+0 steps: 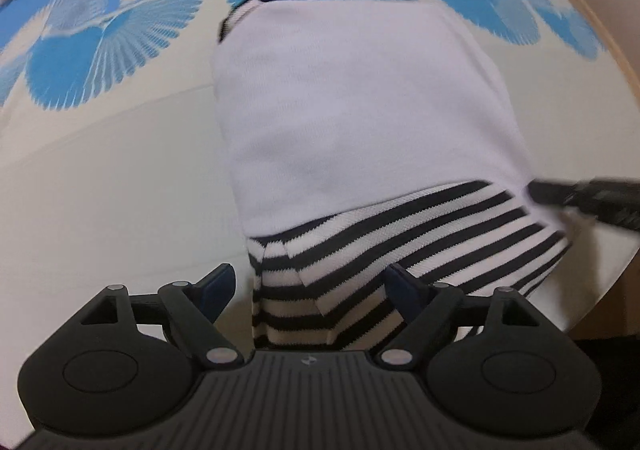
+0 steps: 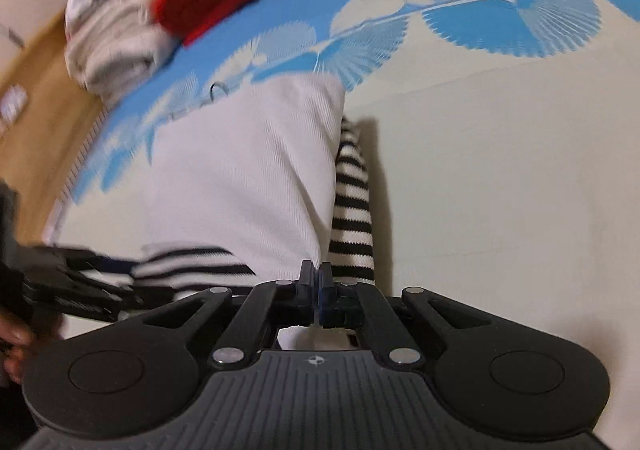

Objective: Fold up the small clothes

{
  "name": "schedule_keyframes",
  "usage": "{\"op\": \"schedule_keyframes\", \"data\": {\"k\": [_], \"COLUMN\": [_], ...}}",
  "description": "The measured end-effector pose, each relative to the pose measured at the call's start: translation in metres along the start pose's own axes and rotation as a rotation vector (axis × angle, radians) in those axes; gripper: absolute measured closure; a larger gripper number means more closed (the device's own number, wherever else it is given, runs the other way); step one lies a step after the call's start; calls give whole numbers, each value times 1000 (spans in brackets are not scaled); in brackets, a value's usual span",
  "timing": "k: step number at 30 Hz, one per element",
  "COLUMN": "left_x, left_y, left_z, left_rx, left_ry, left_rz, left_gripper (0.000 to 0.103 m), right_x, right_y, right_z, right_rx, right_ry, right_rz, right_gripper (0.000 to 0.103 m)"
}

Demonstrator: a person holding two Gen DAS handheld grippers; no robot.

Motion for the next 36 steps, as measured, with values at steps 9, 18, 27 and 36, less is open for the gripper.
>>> {"op": "schedule_keyframes", "data": {"k": [9, 18, 27, 36], "left_x": [-12, -9, -16, -9], "left_y": [4, 6, 30, 30], "left_z": [-16, -24, -19, -13], "left_rx": [-3, 4, -42, 36], "left_ry": [-64, -3, 58, -16], "left_rz": [-38, -21, 33, 91], "left_gripper": [18, 18, 18, 17], "right_x": [6, -28, -1, -41], "right_y": [7, 14, 97, 20], "right_z": [-2, -20, -13, 7], "right_rx": [79, 125, 305, 19], "right_ry": [-41, 76, -24, 38], "right_rz": [44, -45, 220, -187], "right_gripper": [67, 63, 96, 96]}}
Point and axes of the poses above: each gripper's, at about its wrist camera, not at the fingertips, and y roughly against the way its jaws point, z to its right, x to its top, the point moved 9 cm from there along -y, roughly the way its jaws point, and after that the axes turned 14 degrees about y, right-handed, at the moved point
